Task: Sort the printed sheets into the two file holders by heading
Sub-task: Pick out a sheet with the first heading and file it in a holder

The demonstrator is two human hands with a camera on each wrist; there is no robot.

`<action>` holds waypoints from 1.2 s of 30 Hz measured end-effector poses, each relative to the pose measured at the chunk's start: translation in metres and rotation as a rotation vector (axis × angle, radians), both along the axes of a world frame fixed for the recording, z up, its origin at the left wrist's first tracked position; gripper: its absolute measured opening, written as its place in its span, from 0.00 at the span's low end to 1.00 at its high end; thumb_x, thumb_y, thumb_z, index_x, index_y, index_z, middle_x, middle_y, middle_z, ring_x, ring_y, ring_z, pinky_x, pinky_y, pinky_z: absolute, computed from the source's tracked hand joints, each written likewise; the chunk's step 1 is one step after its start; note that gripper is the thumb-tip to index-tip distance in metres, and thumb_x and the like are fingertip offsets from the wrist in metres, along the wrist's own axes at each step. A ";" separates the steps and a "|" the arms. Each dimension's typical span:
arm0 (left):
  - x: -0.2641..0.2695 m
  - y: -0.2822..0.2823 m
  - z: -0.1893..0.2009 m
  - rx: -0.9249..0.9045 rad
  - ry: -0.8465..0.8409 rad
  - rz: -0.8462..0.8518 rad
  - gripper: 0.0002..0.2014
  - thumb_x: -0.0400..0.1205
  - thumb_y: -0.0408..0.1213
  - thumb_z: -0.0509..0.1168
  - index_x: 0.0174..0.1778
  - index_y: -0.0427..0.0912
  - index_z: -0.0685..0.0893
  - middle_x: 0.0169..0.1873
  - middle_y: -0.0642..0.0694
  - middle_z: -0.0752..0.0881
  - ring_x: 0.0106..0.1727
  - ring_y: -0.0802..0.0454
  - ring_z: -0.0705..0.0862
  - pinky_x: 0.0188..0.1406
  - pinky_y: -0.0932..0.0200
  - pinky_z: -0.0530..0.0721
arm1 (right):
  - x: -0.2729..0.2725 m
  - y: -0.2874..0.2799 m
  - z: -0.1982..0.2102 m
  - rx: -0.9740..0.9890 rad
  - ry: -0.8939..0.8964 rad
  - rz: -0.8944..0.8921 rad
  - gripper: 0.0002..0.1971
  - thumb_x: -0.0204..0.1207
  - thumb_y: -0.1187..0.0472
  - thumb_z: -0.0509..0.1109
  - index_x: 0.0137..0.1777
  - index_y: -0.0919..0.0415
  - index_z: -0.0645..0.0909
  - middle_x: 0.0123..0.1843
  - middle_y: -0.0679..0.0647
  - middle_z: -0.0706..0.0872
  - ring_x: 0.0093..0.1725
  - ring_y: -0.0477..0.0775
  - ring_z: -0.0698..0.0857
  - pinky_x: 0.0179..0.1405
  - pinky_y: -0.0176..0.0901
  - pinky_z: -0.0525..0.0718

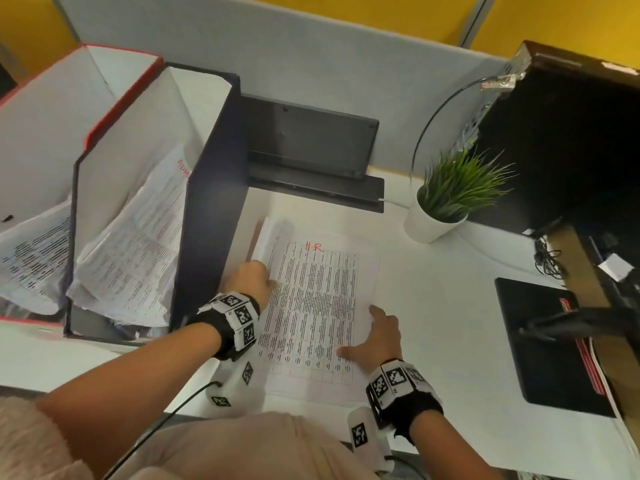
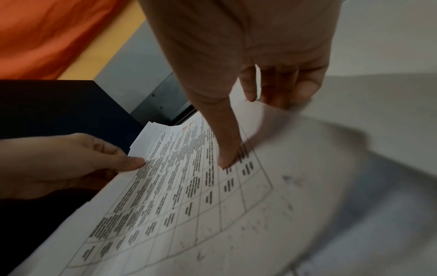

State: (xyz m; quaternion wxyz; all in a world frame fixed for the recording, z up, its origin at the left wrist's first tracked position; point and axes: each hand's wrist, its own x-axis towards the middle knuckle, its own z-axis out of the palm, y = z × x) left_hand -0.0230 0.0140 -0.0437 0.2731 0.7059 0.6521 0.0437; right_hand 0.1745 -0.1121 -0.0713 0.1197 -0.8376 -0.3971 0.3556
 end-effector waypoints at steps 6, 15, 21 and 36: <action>-0.008 -0.010 0.006 0.225 0.154 -0.178 0.13 0.86 0.39 0.56 0.55 0.37 0.84 0.45 0.43 0.83 0.46 0.45 0.82 0.37 0.53 0.82 | 0.004 0.015 0.017 0.190 0.038 -0.043 0.48 0.60 0.58 0.84 0.78 0.56 0.61 0.71 0.59 0.66 0.70 0.57 0.70 0.69 0.47 0.73; -0.016 -0.023 0.008 0.071 -0.714 0.104 0.11 0.81 0.22 0.57 0.45 0.40 0.82 0.42 0.46 0.86 0.40 0.52 0.83 0.37 0.62 0.81 | 0.009 0.028 0.015 0.295 0.533 -0.389 0.48 0.66 0.66 0.80 0.80 0.53 0.54 0.60 0.59 0.77 0.50 0.52 0.79 0.44 0.44 0.84; -0.017 -0.017 0.014 -0.112 -0.864 0.183 0.12 0.77 0.17 0.61 0.34 0.35 0.85 0.38 0.40 0.84 0.44 0.42 0.82 0.41 0.54 0.82 | 0.017 0.019 0.006 0.435 0.338 -0.239 0.12 0.68 0.81 0.70 0.40 0.62 0.83 0.42 0.61 0.84 0.42 0.58 0.82 0.39 0.44 0.80; 0.001 0.011 0.005 -0.110 -0.185 0.175 0.13 0.70 0.41 0.77 0.27 0.37 0.85 0.27 0.45 0.86 0.28 0.51 0.84 0.28 0.61 0.84 | 0.021 0.014 -0.010 0.357 0.452 -0.451 0.17 0.64 0.64 0.81 0.46 0.74 0.81 0.37 0.59 0.86 0.35 0.54 0.83 0.46 0.50 0.86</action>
